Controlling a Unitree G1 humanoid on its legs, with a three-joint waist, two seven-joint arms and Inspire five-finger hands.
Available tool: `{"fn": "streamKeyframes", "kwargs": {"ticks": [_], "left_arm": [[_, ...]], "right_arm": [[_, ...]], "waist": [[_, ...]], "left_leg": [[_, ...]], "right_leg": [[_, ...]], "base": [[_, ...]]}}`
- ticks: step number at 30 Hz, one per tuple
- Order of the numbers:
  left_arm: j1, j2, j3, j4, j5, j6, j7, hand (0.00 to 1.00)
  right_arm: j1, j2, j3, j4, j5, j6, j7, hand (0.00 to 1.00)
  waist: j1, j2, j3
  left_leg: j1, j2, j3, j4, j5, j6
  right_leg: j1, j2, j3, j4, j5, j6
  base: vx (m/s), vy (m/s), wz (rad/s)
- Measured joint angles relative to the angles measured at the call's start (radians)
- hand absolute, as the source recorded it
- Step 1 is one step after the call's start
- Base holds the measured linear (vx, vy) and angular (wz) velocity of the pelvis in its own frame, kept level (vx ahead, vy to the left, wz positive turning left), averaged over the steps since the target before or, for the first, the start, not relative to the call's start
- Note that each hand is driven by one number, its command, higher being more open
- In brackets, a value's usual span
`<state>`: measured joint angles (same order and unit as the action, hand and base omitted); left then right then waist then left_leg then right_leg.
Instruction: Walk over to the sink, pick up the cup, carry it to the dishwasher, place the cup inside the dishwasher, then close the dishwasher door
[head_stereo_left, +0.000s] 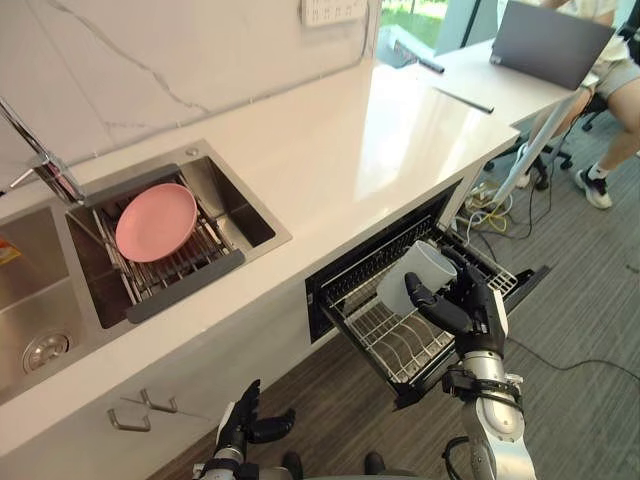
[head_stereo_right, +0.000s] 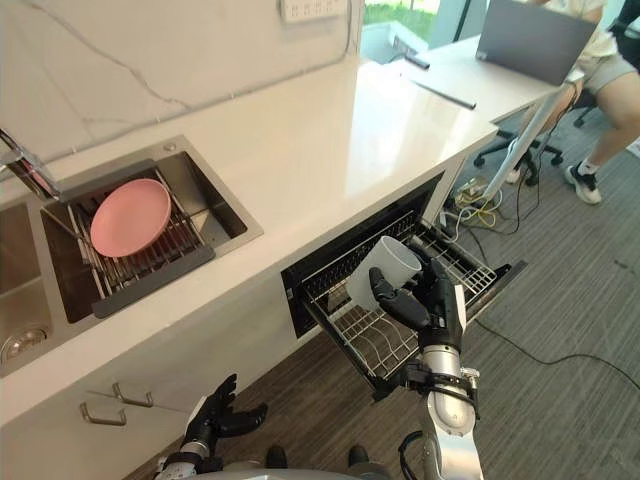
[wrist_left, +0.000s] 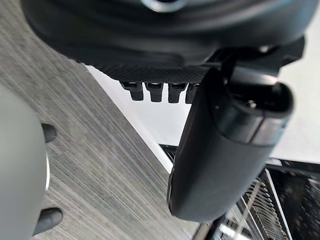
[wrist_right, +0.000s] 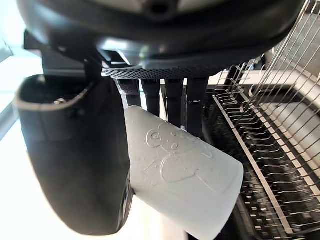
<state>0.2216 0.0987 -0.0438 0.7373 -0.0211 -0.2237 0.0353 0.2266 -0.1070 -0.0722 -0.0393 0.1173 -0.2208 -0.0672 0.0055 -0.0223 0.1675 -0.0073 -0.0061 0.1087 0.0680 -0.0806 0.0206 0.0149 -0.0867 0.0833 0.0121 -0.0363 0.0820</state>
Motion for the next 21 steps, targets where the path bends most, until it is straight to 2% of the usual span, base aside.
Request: {"fn": "streamKeyframes", "kwargs": {"ticks": [2, 3, 6, 14, 21], "left_arm": [[-0.014, 0.005, 0.001, -0.003, 0.008, 0.0, 0.008, 1.0], [-0.03, 0.009, 0.002, -0.016, 0.008, 0.0, 0.011, 1.0], [-0.057, 0.015, 0.003, -0.029, 0.008, 0.0, 0.013, 1.0], [-0.121, 0.019, -0.001, -0.037, -0.018, -0.015, 0.053, 1.0], [-0.192, 0.019, 0.0, -0.037, -0.041, -0.027, 0.079, 1.0]], "right_arm": [[-0.026, -0.025, 0.004, 0.003, -0.027, 0.004, -0.002, 0.0], [-0.063, -0.05, 0.005, 0.011, -0.035, 0.004, -0.006, 0.0], [-0.116, -0.095, 0.01, 0.044, -0.044, 0.01, -0.016, 0.0], [-0.214, -0.186, 0.051, 0.124, -0.072, 0.024, -0.029, 0.0], [-0.395, -0.253, 0.067, 0.244, -0.094, 0.042, -0.055, 0.0]], "waist": [[0.001, 0.0, 0.03], [0.001, 0.001, 0.071], [0.003, 0.001, 0.124], [0.017, 0.0, 0.201], [0.044, -0.007, 0.259]], "left_leg": [[-0.055, 0.013, 0.002, 0.054, -0.019, 0.0], [-0.109, 0.023, 0.003, 0.119, -0.04, 0.001], [-0.197, 0.027, -0.003, 0.217, -0.069, 0.005], [-0.362, 0.034, -0.037, 0.387, -0.119, -0.002], [-0.474, 0.066, -0.038, 0.521, -0.16, -0.01]], "right_leg": [[-0.049, 0.007, -0.006, 0.037, -0.005, -0.001], [-0.099, 0.013, -0.009, 0.089, -0.016, -0.002], [-0.182, 0.013, -0.026, 0.185, -0.054, -0.003], [-0.349, 0.013, -0.06, 0.384, -0.133, -0.013], [-0.475, 0.018, -0.095, 0.542, -0.184, -0.03]], "base": [[-0.06, -0.032, -0.06], [-0.09, -0.034, -0.07], [-0.13, -0.019, 0.05], [-0.11, -0.021, 0.12], [-0.03, -0.047, -0.06]]}}
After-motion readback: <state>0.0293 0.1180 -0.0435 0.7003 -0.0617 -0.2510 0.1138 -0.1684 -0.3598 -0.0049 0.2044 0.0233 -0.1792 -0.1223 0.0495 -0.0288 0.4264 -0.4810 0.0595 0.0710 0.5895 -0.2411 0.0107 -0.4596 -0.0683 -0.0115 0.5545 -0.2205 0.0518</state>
